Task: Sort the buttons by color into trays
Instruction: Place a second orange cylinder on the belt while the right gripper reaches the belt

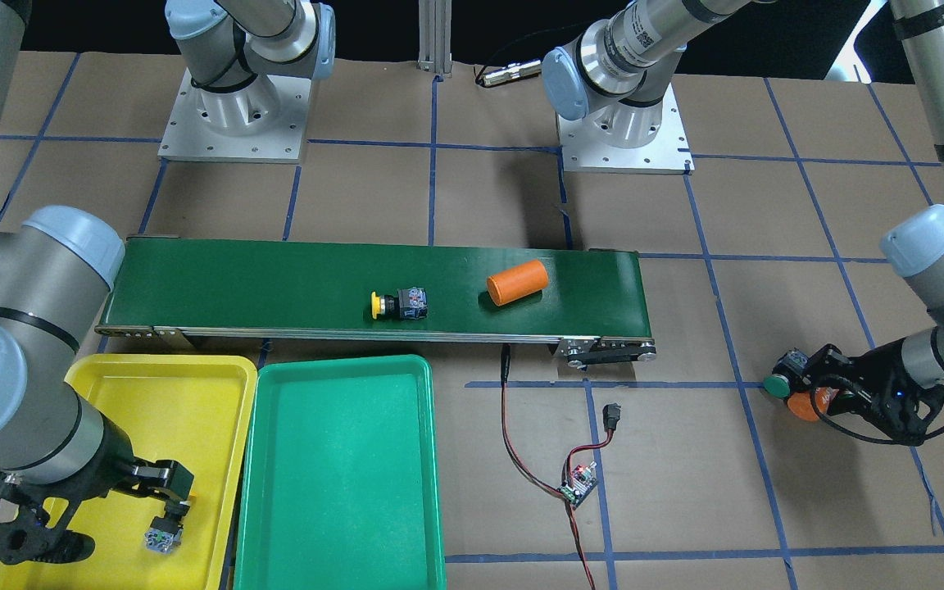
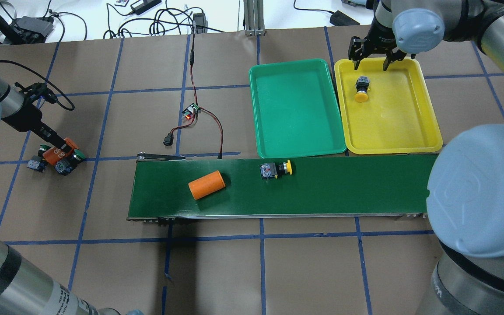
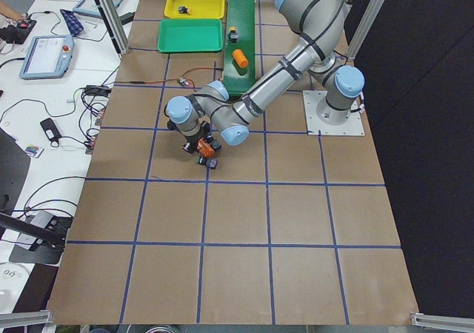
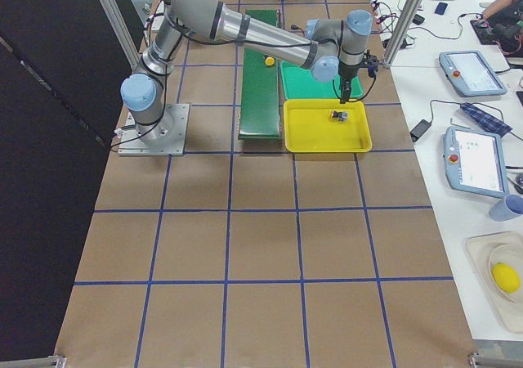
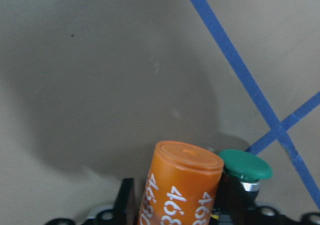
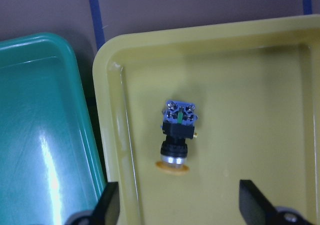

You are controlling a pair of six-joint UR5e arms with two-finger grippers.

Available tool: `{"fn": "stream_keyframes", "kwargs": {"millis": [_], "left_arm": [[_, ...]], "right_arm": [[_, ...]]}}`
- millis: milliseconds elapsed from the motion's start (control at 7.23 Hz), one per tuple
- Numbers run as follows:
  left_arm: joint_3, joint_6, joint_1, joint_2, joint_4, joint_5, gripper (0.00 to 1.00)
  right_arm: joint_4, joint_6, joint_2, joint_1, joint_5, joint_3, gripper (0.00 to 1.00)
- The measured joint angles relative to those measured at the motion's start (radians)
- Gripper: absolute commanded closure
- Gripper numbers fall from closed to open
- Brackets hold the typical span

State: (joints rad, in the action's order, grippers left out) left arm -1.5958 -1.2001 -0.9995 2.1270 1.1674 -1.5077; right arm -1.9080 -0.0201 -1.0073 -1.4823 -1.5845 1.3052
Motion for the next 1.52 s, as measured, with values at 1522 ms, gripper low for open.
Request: {"fn": "stream_keyframes", "kwargs": {"millis": [1522], "left_arm": [[-0.295,0.12,-0.498,-0.491,0.269,0.007,1.0]], "right_arm": [[-0.148,-1.102,-0.392,-0.261,0.046,0.552,0.0]]}}
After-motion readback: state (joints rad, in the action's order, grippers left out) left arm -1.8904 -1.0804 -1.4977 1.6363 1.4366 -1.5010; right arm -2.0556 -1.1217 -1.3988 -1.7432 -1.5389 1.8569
